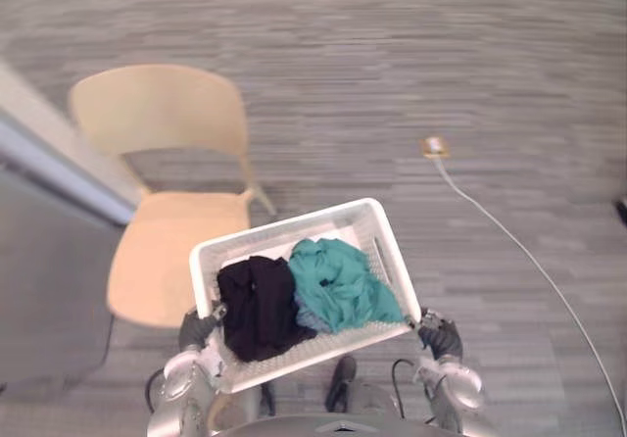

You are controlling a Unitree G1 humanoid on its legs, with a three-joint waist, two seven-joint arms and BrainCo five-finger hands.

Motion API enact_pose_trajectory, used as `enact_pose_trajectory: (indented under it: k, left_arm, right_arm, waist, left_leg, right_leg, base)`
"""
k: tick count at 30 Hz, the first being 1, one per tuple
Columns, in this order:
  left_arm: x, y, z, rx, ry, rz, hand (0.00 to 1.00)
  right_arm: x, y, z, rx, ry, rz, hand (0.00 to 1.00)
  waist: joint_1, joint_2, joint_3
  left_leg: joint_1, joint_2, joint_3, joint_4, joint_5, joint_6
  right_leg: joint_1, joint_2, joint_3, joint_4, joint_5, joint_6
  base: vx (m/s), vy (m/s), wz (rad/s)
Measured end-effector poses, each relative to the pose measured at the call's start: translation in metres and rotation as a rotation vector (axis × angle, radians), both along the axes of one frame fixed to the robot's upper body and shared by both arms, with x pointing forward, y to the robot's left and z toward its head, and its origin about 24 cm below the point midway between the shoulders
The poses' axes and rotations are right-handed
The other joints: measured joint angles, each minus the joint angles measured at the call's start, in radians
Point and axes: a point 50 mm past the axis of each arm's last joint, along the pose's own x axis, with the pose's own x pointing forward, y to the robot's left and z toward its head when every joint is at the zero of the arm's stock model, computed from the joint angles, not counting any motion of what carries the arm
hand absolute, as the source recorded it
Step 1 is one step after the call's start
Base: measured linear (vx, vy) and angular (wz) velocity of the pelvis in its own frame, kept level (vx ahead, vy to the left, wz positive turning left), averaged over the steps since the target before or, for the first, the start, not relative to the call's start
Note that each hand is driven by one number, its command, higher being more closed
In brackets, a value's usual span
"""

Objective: Pick up the laundry basket with both hands and put the clothes into the washing machine.

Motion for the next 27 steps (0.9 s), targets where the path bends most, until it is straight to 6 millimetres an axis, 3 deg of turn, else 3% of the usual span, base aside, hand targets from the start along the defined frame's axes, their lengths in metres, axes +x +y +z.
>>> enact_pose_trajectory:
  k: [2, 4, 5, 6, 7, 8, 9, 10, 11, 12, 13, 14, 15, 16, 18, 20, 23, 24, 25, 26, 27]
  left_arm:
    - [-0.002, -0.006, -0.007, -0.035, 0.024, -0.007, 1.00]
    - [-0.002, -0.011, -0.009, -0.043, 0.031, -0.031, 1.00]
    - [-0.002, -0.016, -0.009, -0.058, 0.022, -0.042, 1.00]
    - [-0.002, -0.017, -0.007, -0.066, 0.007, -0.023, 1.00]
    - [0.000, -0.011, -0.006, -0.046, 0.000, -0.013, 1.00]
    - [0.005, -0.003, -0.005, -0.010, -0.009, -0.030, 1.00]
    - [0.013, -0.005, -0.001, -0.005, -0.032, -0.048, 1.00]
    - [0.014, -0.007, 0.000, -0.006, -0.032, -0.059, 1.00]
    - [0.010, -0.014, -0.003, -0.009, -0.019, -0.092, 1.00]
    - [0.005, -0.011, -0.005, 0.015, -0.002, -0.121, 1.00]
    - [0.004, -0.009, -0.005, 0.026, 0.003, -0.128, 1.00]
    - [0.005, -0.003, -0.004, 0.051, -0.004, -0.133, 1.00]
    - [0.006, 0.001, -0.002, 0.062, -0.008, -0.130, 1.00]
    - [0.004, 0.011, -0.002, 0.089, -0.005, -0.110, 1.00]
    - [0.002, 0.021, -0.001, 0.105, -0.002, -0.077, 1.00]
    - [-0.010, 0.032, -0.001, 0.122, 0.012, -0.032, 1.00]
    - [-0.012, 0.033, 0.002, 0.119, 0.000, -0.009, 1.00]
    - [-0.011, 0.033, 0.003, 0.119, -0.010, -0.006, 1.00]
    - [-0.010, 0.035, 0.005, 0.127, -0.015, -0.002, 1.00]
    - [-0.010, 0.030, 0.004, 0.110, -0.018, 0.012, 1.00]
    - [-0.010, 0.029, 0.004, 0.108, -0.019, 0.016, 1.00]
  right_arm:
    - [0.012, -0.004, 0.009, -0.037, -0.045, 0.014, 1.00]
    - [0.012, -0.006, 0.011, -0.057, -0.050, 0.009, 1.00]
    - [0.012, -0.015, 0.014, -0.099, -0.055, 0.003, 1.00]
    - [0.016, -0.016, 0.015, -0.110, -0.065, 0.026, 1.00]
    - [0.019, -0.012, 0.013, -0.093, -0.061, 0.042, 1.00]
    - [0.020, -0.007, 0.008, -0.062, -0.048, 0.041, 1.00]
    - [0.021, -0.004, 0.001, -0.027, -0.025, 0.030, 1.00]
    - [0.016, -0.006, -0.003, -0.017, 0.000, 0.010, 1.00]
    - [0.002, -0.012, -0.011, -0.002, 0.039, -0.033, 1.00]
    - [-0.009, -0.010, -0.020, 0.028, 0.073, -0.059, 1.00]
    - [-0.013, -0.009, -0.021, 0.037, 0.079, -0.063, 1.00]
    - [-0.017, -0.002, -0.024, 0.072, 0.083, -0.072, 1.00]
    - [-0.017, 0.001, -0.026, 0.084, 0.086, -0.073, 1.00]
    - [-0.016, 0.011, -0.028, 0.109, 0.097, -0.046, 1.00]
    - [-0.015, 0.019, -0.031, 0.126, 0.114, -0.009, 1.00]
    - [-0.014, 0.031, -0.031, 0.141, 0.112, 0.052, 1.00]
    - [-0.012, 0.031, -0.029, 0.131, 0.102, 0.076, 1.00]
    - [-0.012, 0.030, -0.029, 0.124, 0.102, 0.083, 1.00]
    - [-0.010, 0.028, -0.028, 0.117, 0.097, 0.089, 1.00]
    - [-0.009, 0.025, -0.025, 0.097, 0.093, 0.103, 1.00]
    - [-0.009, 0.024, -0.024, 0.088, 0.091, 0.107, 1.00]
  waist:
    - [-0.016, -0.001, 0.011]
    - [-0.029, 0.001, 0.012]
    - [-0.043, 0.036, 0.007]
    - [-0.039, 0.059, 0.007]
    - [-0.035, 0.045, 0.003]
    - [-0.039, 0.034, 0.012]
    - [-0.043, 0.043, 0.048]
    - [-0.041, 0.048, 0.052]
    - [-0.040, 0.080, 0.038]
    - [-0.037, 0.074, 0.029]
    - [-0.036, 0.069, 0.028]
    - [-0.035, 0.065, 0.029]
    - [-0.032, 0.063, 0.030]
    - [-0.026, 0.066, 0.035]
    - [-0.028, 0.070, 0.045]
    - [-0.031, 0.073, 0.051]
    - [-0.033, 0.056, 0.046]
    - [-0.032, 0.053, 0.045]
    - [-0.025, 0.053, 0.044]
    - [-0.022, 0.075, 0.046]
    - [-0.024, 0.080, 0.044]
  left_leg:
    - [-0.005, 0.134, 0.019, 0.122, -0.027, -0.022]
    - [0.004, 0.182, -0.011, 0.078, 0.002, -0.032]
    - [0.050, 0.202, -0.070, -0.063, 0.152, -0.017]
    - [0.063, 0.225, -0.163, -0.059, 0.247, -0.077]
    - [0.058, 0.210, -0.182, -0.028, 0.175, -0.155]
    - [0.013, 0.189, -0.196, 0.088, 0.048, -0.218]
    - [-0.077, 0.194, -0.195, 0.266, -0.023, -0.222]
    - [-0.094, 0.191, -0.193, 0.289, -0.068, -0.221]
    - [-0.080, 0.174, -0.193, 0.218, -0.085, -0.205]
    - [-0.075, 0.143, -0.165, 0.252, -0.110, -0.156]
    - [-0.075, 0.130, -0.155, 0.264, -0.129, -0.139]
    - [-0.084, 0.112, -0.133, 0.273, -0.144, -0.110]
    - [-0.082, 0.103, -0.114, 0.265, -0.142, -0.090]
    - [-0.059, 0.097, -0.062, 0.210, -0.126, -0.041]
    - [-0.009, 0.085, -0.037, 0.149, -0.105, -0.007]
    - [0.082, 0.050, -0.006, 0.061, -0.085, 0.023]
    - [0.110, 0.010, 0.009, 0.029, -0.080, 0.031]
    - [0.111, -0.006, 0.017, 0.031, -0.080, 0.031]
    - [0.108, -0.020, 0.021, 0.023, -0.077, 0.031]
    - [0.106, -0.016, 0.020, -0.007, -0.057, 0.028]
    - [0.107, -0.015, 0.019, -0.024, -0.047, 0.027]
  right_leg:
    - [0.052, -0.055, -0.053, 0.080, -0.017, -0.017]
    - [0.061, -0.109, -0.060, 0.172, -0.020, -0.014]
    - [0.013, -0.163, -0.065, 0.320, -0.026, -0.003]
    - [-0.071, -0.212, -0.034, 0.451, -0.109, 0.086]
    - [-0.082, -0.213, -0.019, 0.368, -0.093, 0.098]
    - [-0.062, -0.245, -0.012, 0.314, -0.108, 0.150]
    - [-0.024, -0.255, -0.015, 0.273, -0.067, 0.156]
    - [0.003, -0.253, -0.022, 0.232, -0.036, 0.162]
    - [0.063, -0.243, -0.045, 0.153, 0.036, 0.171]
    - [0.089, -0.264, -0.032, 0.109, 0.102, 0.179]
    - [0.088, -0.273, -0.021, 0.089, 0.152, 0.166]
    - [0.060, -0.288, -0.020, 0.062, 0.279, 0.111]
    - [0.041, -0.292, -0.022, 0.048, 0.340, 0.046]
    - [-0.011, -0.283, -0.017, 0.088, 0.324, -0.052]
    - [-0.023, -0.225, -0.017, 0.206, 0.159, -0.018]
    - [-0.007, -0.067, -0.020, 0.352, -0.055, -0.011]
    - [0.007, 0.054, -0.017, 0.313, -0.165, -0.021]
    - [0.028, 0.086, -0.019, 0.205, -0.173, -0.050]
    - [0.057, 0.096, -0.013, 0.131, -0.175, -0.049]
    - [0.068, 0.119, -0.014, 0.071, -0.143, -0.050]
    - [0.073, 0.129, -0.017, 0.045, -0.128, -0.051]
  base:
    - [0.12, 0.167, 1.34]
    - [0.11, 0.266, 1.10]
    - [0.13, 0.279, 0.55]
    - [0.11, 0.276, 0.17]
    - [0.09, 0.199, -0.05]
    - [0.07, 0.236, 0.03]
    - [0.07, 0.257, 0.13]
    - [0.07, 0.398, 0.04]
    - [0.10, 0.480, -0.05]
    - [0.14, 0.590, -0.09]
    - [0.09, 0.514, -0.23]
    - [0.05, 0.394, -0.29]
    - [0.04, 0.516, -0.59]
    - [0.06, 0.567, -0.57]
    - [0.07, 0.455, -0.40]
    - [0.02, 0.277, -0.25]
    - [0.00, 0.089, -0.04]
    - [0.02, 0.038, -0.11]
    - [0.01, 0.004, -0.15]
    - [0.02, 0.006, -0.11]
    - [-0.01, -0.001, -0.05]
